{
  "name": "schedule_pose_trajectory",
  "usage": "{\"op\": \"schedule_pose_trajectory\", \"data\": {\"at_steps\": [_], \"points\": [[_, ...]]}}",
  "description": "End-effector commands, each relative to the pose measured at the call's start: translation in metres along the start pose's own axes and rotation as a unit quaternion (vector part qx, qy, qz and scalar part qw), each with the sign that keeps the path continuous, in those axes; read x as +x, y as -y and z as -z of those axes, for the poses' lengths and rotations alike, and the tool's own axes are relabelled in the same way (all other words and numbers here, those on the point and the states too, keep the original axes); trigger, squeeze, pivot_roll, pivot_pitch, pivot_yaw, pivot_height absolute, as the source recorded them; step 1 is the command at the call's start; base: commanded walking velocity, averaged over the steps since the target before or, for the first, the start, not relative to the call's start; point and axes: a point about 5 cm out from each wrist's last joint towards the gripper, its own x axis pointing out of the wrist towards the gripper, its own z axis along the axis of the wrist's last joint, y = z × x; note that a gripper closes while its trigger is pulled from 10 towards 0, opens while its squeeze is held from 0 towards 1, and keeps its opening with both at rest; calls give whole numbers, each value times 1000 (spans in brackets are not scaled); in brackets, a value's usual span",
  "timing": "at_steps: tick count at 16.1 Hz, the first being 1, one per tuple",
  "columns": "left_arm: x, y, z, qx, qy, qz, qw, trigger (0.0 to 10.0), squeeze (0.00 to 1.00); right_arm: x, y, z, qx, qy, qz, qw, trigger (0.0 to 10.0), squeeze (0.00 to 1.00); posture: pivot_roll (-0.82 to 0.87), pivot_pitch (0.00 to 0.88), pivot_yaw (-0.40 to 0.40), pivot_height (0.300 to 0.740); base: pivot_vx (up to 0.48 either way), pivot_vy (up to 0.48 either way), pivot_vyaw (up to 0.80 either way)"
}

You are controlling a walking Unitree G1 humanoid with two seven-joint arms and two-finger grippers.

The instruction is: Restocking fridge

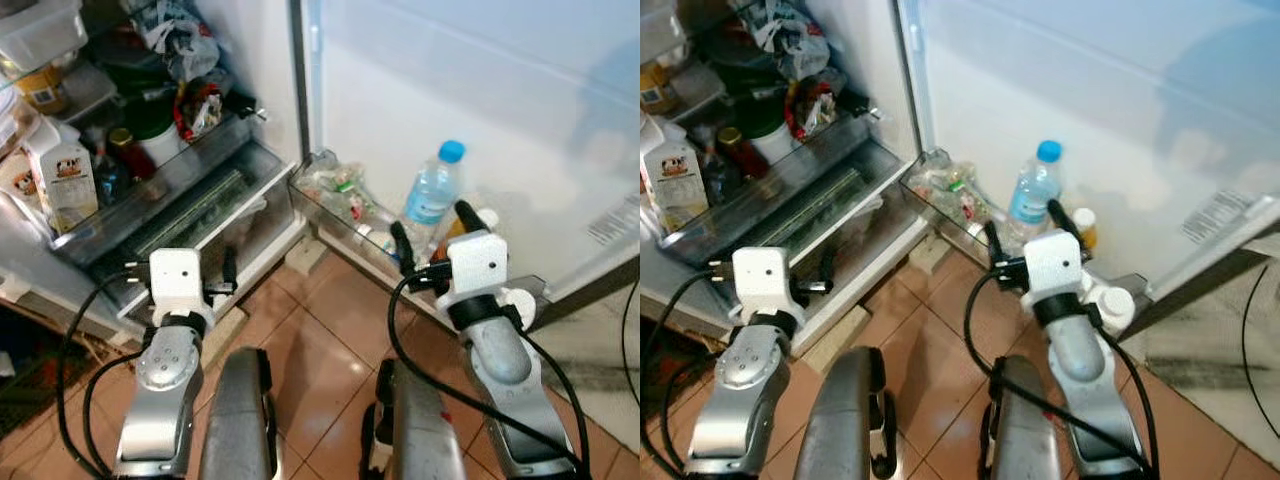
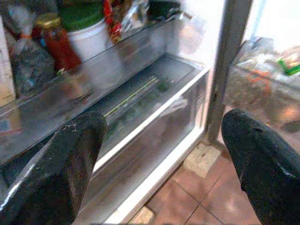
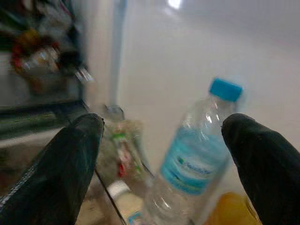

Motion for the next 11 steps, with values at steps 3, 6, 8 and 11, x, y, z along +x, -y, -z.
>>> {"op": "schedule_pose_trajectory", "data": {"at_steps": [3,6,8,11], "points": [[1,1,5,0,-7,0,1000,10000,0,6,-2,-9,16,14,-5,1000,10000,0,48,106,44,641,0,0,0],[5,-1,3,1,0,-3,1000,10000,0,16,5,-13,24,16,4,1000,10000,0,51,93,39,674,0,0,0],[5,1,5,5,-3,-7,1000,10000,0,16,5,-13,26,16,2,1000,10000,0,51,90,38,689,0,0,0],[5,6,5,2,-1,4,1000,10000,0,18,3,-13,29,15,0,999,10000,0,49,84,40,722,0,0,0]]}}
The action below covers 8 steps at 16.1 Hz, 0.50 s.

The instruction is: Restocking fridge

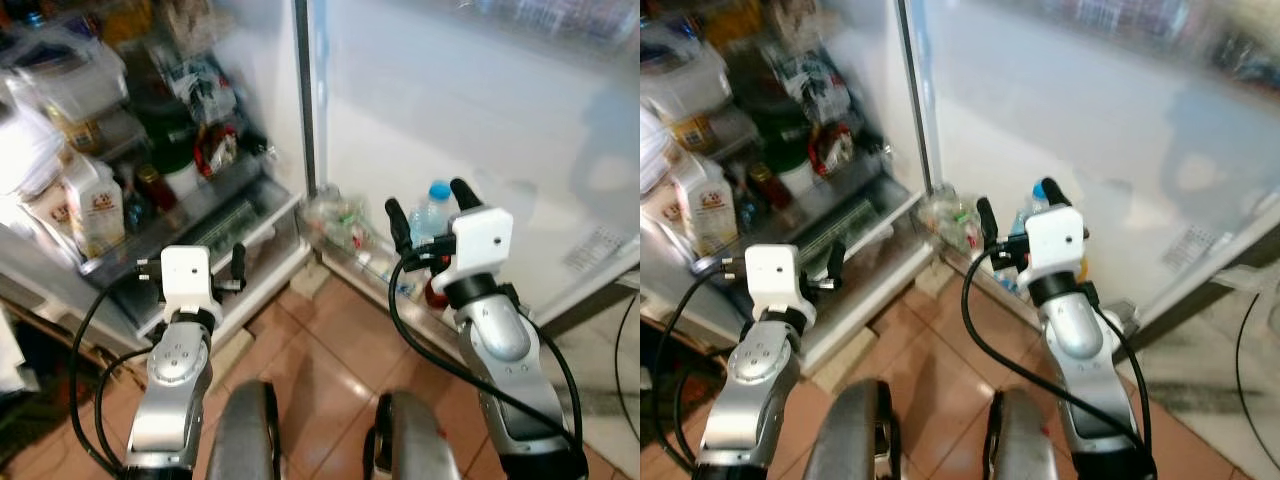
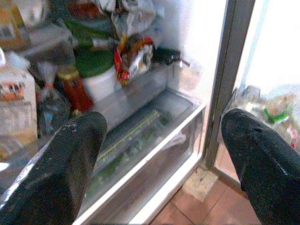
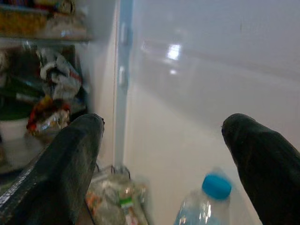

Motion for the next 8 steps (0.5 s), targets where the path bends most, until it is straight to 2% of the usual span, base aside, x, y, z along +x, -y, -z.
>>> {"op": "schedule_pose_trajectory", "data": {"at_steps": [1,6,8], "points": [[0,0,2,6,-2,2,1000,10000,0,1,-1,-1,1,-1,-2,1000,10000,0,47,80,40,732,0,0,0],[1,3,3,-7,0,12,1000,10000,0,2,-2,2,-5,-10,-5,1000,10000,0,41,78,40,740,0,0,0],[0,6,2,-16,1,21,1000,10000,0,2,-5,1,8,-10,-9,1000,10000,0,41,78,39,740,0,0,0]]}}
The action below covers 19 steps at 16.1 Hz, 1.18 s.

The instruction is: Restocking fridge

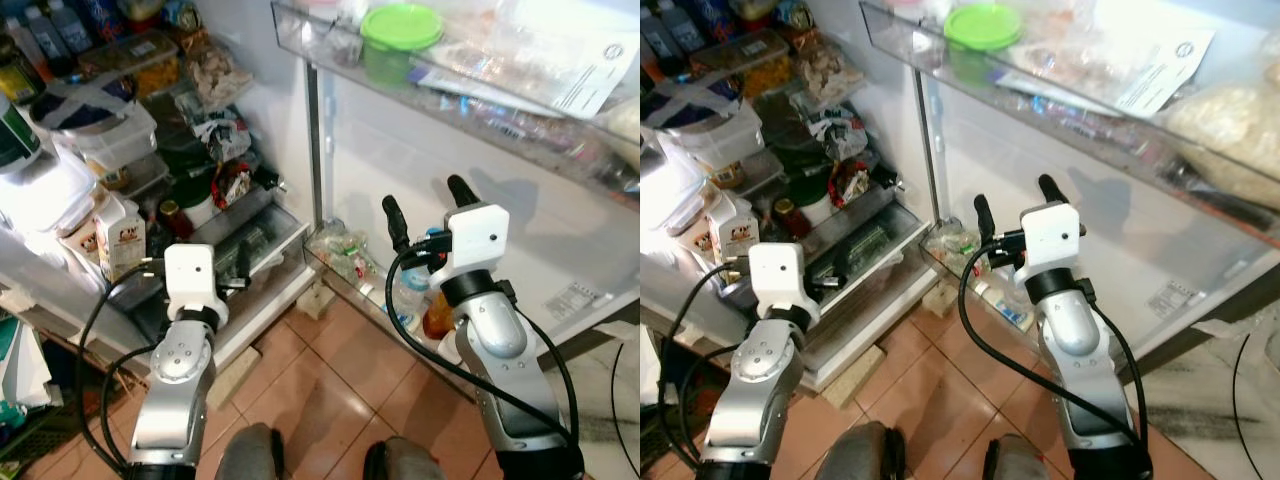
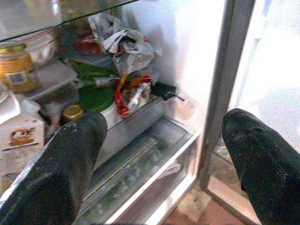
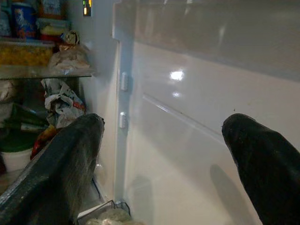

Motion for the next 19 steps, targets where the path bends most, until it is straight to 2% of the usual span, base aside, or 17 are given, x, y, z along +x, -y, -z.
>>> {"op": "schedule_pose_trajectory", "data": {"at_steps": [1,4,10,19], "points": [[-1,1,3,-4,-5,7,1000,10000,0,0,-4,1,5,-5,-10,1000,10000,0,37,76,38,740,0,259,0],[-2,5,2,-8,-3,19,1000,10000,0,-1,0,7,9,-19,3,1000,10000,0,40,76,36,740,0,370,0],[-4,9,2,-4,2,33,999,10000,0,0,1,9,10,-25,7,1000,10000,0,39,81,35,740,0,0,0],[-4,7,2,-4,1,36,999,10000,0,1,4,9,10,-26,22,999,10000,0,39,86,41,740,-359,0,0]]}}
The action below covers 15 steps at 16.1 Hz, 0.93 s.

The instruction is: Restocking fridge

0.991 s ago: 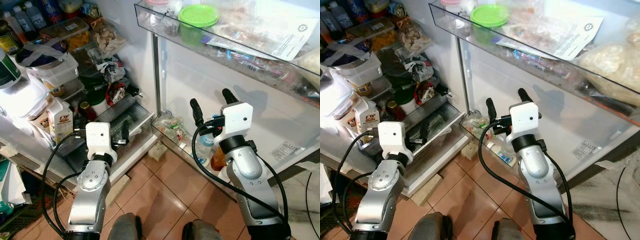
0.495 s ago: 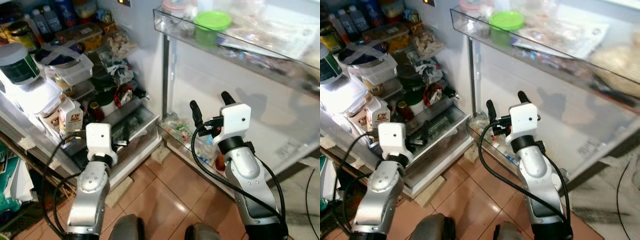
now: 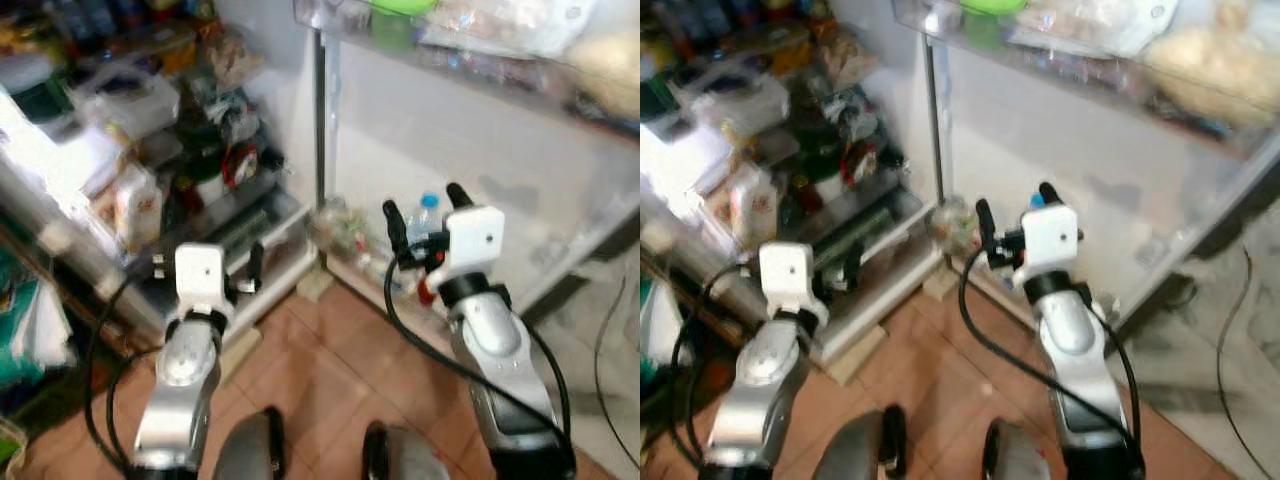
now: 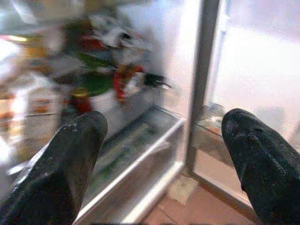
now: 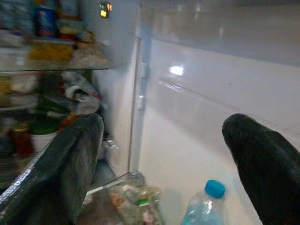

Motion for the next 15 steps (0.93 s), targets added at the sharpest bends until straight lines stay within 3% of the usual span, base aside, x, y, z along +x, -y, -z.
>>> {"op": "schedule_pose_trajectory", "data": {"at_steps": [1,15], "points": [[-2,-1,2,-2,-5,1,1000,10000,0,2,2,1,0,-5,6,1000,10000,0,39,86,41,740,-356,0,0],[-3,9,-5,-45,19,66,997,10000,0,7,6,2,-7,-2,21,1000,10000,0,35,78,38,740,0,0,-751]]}}
